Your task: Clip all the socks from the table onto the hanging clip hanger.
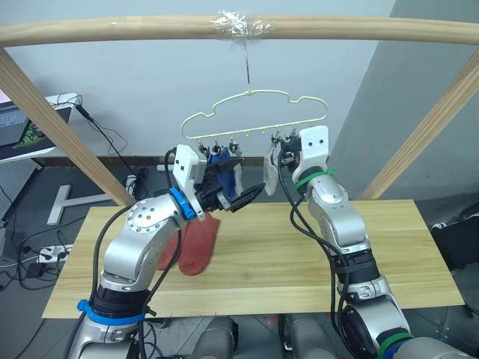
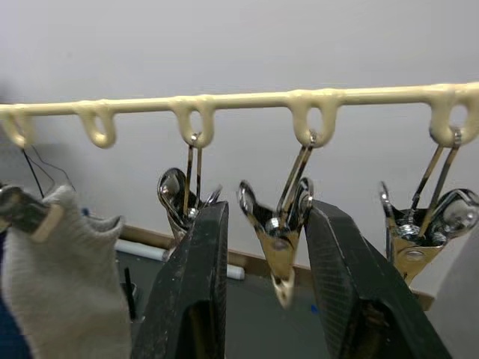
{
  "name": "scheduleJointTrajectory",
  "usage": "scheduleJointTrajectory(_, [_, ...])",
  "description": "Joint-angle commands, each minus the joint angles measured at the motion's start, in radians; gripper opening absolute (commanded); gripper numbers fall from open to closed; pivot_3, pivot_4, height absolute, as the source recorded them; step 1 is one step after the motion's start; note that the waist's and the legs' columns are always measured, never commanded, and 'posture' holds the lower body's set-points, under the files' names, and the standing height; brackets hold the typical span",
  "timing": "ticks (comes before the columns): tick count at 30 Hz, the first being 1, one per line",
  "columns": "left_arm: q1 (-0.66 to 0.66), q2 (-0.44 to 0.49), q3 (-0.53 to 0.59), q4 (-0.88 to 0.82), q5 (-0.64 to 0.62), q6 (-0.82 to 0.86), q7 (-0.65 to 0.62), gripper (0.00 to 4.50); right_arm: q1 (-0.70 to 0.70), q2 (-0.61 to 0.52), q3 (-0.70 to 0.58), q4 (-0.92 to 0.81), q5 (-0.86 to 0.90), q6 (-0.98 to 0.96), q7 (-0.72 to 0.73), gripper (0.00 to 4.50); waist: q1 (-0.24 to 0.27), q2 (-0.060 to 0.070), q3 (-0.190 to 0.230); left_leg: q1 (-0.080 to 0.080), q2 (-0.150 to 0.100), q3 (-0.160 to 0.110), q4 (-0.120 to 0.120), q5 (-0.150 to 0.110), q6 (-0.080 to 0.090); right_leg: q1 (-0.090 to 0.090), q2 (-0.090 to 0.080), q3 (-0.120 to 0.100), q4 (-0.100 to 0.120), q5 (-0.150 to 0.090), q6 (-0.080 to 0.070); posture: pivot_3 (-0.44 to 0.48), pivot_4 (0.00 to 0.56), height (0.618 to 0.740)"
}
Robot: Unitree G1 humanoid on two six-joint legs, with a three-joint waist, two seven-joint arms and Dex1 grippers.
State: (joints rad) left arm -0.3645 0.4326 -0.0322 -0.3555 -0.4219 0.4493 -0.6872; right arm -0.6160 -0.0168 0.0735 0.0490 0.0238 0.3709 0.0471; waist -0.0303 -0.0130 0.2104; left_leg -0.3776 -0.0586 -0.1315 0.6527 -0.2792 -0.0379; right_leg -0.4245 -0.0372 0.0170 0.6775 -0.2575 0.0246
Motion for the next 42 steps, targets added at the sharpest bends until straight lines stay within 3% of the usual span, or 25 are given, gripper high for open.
scheduleJointTrajectory(1, [-0.015, 0.005, 0.020, -0.053, -0.021, -0.003, 0.005, 4.16, -0.023, 0.012, -0.005, -0.022, 0.007, -0.037, 0.009, 1.55, 0.000, 0.000, 0.000, 0.000, 0.000, 0.000, 0.002, 0.000, 0.000, 0.000, 0.000, 0.000, 0.001, 0.000, 0.000, 0.049, 0.207, 0.740])
scheduleJointTrajectory(25, [-0.021, 0.010, 0.021, -0.073, -0.062, 0.000, 0.007, 4.16, -0.041, 0.007, -0.015, 0.018, 0.001, -0.062, 0.028, 1.55, 0.000, 0.000, 0.000, 0.000, 0.000, -0.001, 0.009, -0.002, 0.004, 0.002, 0.001, 0.000, 0.003, 0.001, -0.002, 0.055, 0.204, 0.740])
scheduleJointTrajectory(33, [0.000, 0.010, 0.022, -0.090, -0.066, 0.002, 0.014, 4.16, 0.051, -0.009, -0.032, -0.143, 0.069, -0.155, 0.106, 1.55, 0.001, 0.000, 0.000, -0.001, 0.000, -0.001, 0.008, -0.002, 0.004, 0.002, 0.001, 0.000, 0.002, 0.001, -0.001, 0.055, 0.198, 0.740])
scheduleJointTrajectory(42, [0.006, 0.007, 0.012, -0.091, -0.064, 0.000, 0.017, 4.16, 0.163, -0.038, -0.008, -0.205, 0.019, -0.066, 0.090, 1.55, 0.001, 0.000, 0.000, -0.001, 0.000, -0.001, 0.008, -0.002, 0.003, 0.002, 0.001, 0.000, 0.002, 0.001, -0.001, 0.045, 0.197, 0.740])
